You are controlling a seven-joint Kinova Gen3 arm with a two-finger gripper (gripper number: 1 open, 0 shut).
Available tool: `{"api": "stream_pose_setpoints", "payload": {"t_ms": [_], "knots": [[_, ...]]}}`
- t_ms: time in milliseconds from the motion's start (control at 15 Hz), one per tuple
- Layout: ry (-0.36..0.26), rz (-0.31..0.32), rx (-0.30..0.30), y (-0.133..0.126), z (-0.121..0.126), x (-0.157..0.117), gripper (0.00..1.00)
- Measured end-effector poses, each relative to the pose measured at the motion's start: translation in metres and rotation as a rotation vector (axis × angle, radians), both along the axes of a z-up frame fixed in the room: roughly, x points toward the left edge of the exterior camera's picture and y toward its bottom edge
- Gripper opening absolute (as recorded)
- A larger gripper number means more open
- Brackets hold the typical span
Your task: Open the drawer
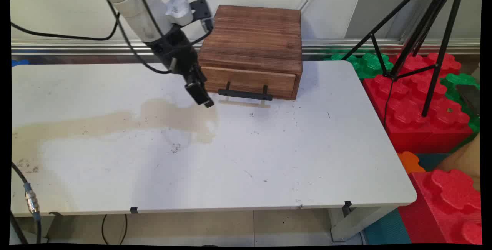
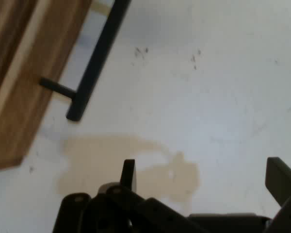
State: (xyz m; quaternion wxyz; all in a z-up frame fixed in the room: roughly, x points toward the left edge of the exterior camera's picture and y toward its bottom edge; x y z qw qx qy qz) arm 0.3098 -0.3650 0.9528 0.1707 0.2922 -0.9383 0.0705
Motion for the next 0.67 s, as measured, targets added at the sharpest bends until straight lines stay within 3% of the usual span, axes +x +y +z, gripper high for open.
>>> {"api": "stream_pose_setpoints", "payload": {"t_ms": [667], "knots": [[-0.008,-0.053,-0.049,-0.055,-0.038,-0.031,1.0]]}}
